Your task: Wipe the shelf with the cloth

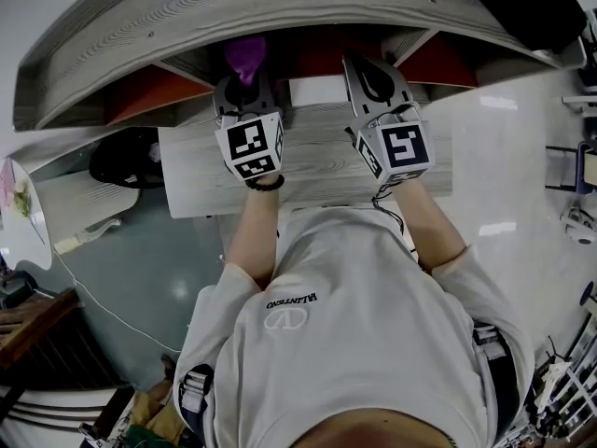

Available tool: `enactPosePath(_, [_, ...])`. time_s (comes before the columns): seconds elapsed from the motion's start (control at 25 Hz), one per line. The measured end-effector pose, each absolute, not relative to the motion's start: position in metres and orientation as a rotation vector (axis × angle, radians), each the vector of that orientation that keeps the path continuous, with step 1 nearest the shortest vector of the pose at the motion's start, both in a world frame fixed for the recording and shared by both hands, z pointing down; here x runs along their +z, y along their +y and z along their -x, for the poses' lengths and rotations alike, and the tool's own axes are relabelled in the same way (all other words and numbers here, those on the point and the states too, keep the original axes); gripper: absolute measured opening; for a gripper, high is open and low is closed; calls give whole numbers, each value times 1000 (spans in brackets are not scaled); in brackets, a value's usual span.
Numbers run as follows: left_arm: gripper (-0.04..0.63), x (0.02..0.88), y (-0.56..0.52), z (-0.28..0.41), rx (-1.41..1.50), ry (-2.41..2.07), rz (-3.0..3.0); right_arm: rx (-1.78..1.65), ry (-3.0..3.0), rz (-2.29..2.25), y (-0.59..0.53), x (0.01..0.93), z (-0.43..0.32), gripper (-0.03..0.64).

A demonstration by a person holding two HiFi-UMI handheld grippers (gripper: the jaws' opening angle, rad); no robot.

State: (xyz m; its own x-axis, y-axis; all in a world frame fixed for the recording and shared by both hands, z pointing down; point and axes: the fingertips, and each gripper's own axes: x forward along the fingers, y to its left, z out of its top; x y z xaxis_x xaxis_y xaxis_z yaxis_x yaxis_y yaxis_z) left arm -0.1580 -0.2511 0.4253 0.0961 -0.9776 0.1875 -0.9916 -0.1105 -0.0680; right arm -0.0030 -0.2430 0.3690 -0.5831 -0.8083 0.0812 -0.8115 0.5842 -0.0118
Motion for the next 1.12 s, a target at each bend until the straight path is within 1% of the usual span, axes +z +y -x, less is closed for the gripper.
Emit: enactPosePath(1.12, [91, 425, -254, 89, 284, -1941, -2361, 91, -2738, -1387, -236, 372, -20, -2])
